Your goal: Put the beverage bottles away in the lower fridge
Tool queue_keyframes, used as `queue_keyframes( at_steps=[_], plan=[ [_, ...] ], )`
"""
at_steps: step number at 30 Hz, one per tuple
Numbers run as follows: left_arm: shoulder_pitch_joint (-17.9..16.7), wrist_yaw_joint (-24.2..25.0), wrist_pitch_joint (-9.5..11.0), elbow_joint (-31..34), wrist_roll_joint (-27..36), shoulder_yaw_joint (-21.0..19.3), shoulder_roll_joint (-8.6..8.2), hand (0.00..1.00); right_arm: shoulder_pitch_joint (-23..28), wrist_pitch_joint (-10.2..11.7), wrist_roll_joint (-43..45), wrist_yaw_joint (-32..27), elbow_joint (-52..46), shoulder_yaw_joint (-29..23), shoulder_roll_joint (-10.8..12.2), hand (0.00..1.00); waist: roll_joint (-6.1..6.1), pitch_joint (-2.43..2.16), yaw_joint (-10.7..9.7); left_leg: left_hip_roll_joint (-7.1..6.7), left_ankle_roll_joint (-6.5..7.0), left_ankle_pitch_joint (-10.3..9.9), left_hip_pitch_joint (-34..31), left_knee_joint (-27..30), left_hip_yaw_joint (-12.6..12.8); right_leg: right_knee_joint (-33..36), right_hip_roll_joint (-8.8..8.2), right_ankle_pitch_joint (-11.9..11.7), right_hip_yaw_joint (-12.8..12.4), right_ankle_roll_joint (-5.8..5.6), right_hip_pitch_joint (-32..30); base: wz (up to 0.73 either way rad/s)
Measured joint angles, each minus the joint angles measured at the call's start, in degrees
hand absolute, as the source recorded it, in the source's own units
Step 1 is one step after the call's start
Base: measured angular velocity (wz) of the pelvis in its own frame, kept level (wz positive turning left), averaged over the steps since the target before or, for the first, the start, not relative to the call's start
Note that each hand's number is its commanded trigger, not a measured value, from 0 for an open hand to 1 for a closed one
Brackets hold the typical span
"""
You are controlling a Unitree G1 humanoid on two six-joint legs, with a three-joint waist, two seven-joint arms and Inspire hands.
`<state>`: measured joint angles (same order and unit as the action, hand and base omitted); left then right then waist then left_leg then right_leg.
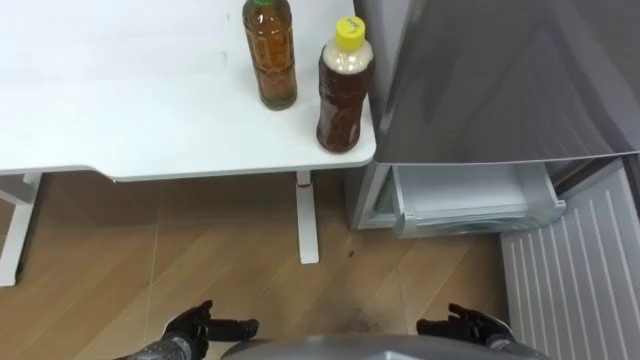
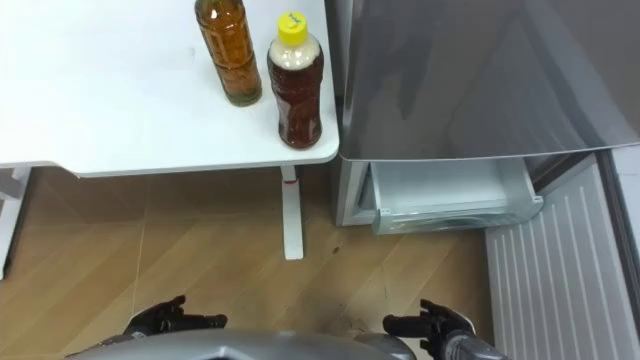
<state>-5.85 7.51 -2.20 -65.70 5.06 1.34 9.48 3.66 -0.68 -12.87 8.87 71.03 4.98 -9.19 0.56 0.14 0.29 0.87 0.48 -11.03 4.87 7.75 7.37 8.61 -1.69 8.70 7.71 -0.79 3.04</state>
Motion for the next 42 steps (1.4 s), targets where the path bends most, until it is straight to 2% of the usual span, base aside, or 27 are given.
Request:
queue_keyframes(
  at_steps=[2, 3, 14, 18, 20, 24, 29, 30, 33, 41, 42],
  plan=[
    [0.0, -0.7, 0.0, -0.1, 0.0, -0.1, -0.09, 0.0, 0.0, 0.0, 0.1, -0.1, 0.0, 0.0, 0.0, 0.0, 0.13, -0.09, 0.0, 0.0, 0.0, 0.0, 0.2, 0.0, 0.0, 0.0, 0.0, 0.0, 0.0, 0.01, 0.0, 0.0],
    [-0.1, -0.9, 0.0, -0.1, -0.1, -0.1, -0.09, 0.0, 0.0, -0.1, 0.6, -0.1, 0.0, 0.0, 0.0, 0.0, -0.03, 0.03, 0.1, -0.01, 0.0, 0.0, 0.4, 0.0, 0.0, 0.0, 0.0, 0.0, 0.0, 0.01, 0.0, 0.0],
    [-0.8, -2.3, 0.1, -0.1, 1.4, -0.6, -0.3, 0.0, -0.3, -0.1, 2.0, -0.1, 0.2, -0.1, 0.0, 0.0, 0.23, 0.05, 0.0, -0.03, 0.0, 0.0, 0.8, -0.1, -0.1, -0.1, 0.03, 0.0, -0.2, -0.01, 0.9, 0.0],
    [-1.2, -2.3, 0.2, -0.1, 2.2, -1.2, -0.35, 0.0, 0.0, 0.0, 1.8, -0.7, 0.3, -0.7, 0.1, 0.0, 0.4, -0.13, 0.1, -0.06, 0.0, 0.0, 0.8, 0.0, -0.4, -0.1, -0.01, 0.0, 0.0, -0.01, 1.2, 0.05],
    [-1.2, -2.5, 0.3, -0.1, 2.3, -1.3, -0.38, 0.0, 0.1, 0.0, 1.3, -0.8, 0.3, -0.7, 0.2, 0.0, 0.41, -0.03, 0.0, -0.07, 0.0, 0.0, 0.9, 0.0, -0.5, -0.1, -0.03, 0.0, 0.3, -0.01, 1.4, 0.04],
    [-1.4, -4.9, 0.6, -0.5, 2.3, -2.4, -1.2, 0.0, 0.8, 0.1, 0.2, -1.9, 0.3, -0.8, 0.3, 0.0, 0.33, 0.07, 0.1, -0.09, -0.04, 0.0, 1.4, -0.1, -0.7, -0.9, 0.06, 0.0, 0.2, 0.0, 1.9, 0.03],
    [-1.6, -7.3, 0.6, -0.7, 2.3, -3.5, -1.55, 0.0, 1.1, 0.3, -0.5, -3.0, 0.3, -0.7, 0.3, 0.0, 0.38, -0.02, 0.3, -0.05, -0.11, -0.1, 1.7, -0.1, -0.8, -0.9, 0.13, 0.1, 0.2, 0.03, 1.9, 0.0],
    [-1.7, -7.8, 0.6, -0.7, 2.3, -3.5, -1.56, 0.0, 1.1, 0.4, -0.3, -3.3, 0.3, -0.7, 0.3, 0.0, 0.35, -0.17, 0.3, -0.05, -0.11, -0.1, 1.7, -0.1, -0.8, -0.9, 0.11, 0.1, 0.3, 0.03, 2.0, 0.0],
    [-2.0, -9.5, 0.6, -0.6, 2.3, -4.0, -1.73, 0.0, 1.3, 0.6, 0.0, -4.5, 0.3, -0.7, 0.3, 0.0, 0.36, -0.15, 0.3, -0.05, -0.11, -0.1, 1.8, -0.1, -0.8, -0.9, 0.11, 0.1, 0.3, 0.03, 2.1, 0.0],
    [-4.2, -15.5, 0.4, -0.7, 6.4, -6.9, -1.84, 0.0, 1.6, 0.4, -0.2, -5.2, 0.5, -1.3, 0.3, 0.0, 0.22, 0.07, 0.2, -0.06, -0.08, -0.4, 1.8, 0.1, -1.3, -0.9, 0.14, 0.3, 0.2, 0.04, 2.5, 0.01],
    [-4.6, -16.7, 0.3, -0.4, 6.7, -7.7, -1.85, 0.0, 1.7, 0.4, -0.2, -5.4, 0.4, -1.3, 0.3, 0.0, 0.03, -0.03, 0.3, -0.06, -0.09, -0.4, 1.8, 0.2, -1.5, -0.8, 0.14, 0.4, 0.2, 0.07, 2.6, 0.08]
  ],
)
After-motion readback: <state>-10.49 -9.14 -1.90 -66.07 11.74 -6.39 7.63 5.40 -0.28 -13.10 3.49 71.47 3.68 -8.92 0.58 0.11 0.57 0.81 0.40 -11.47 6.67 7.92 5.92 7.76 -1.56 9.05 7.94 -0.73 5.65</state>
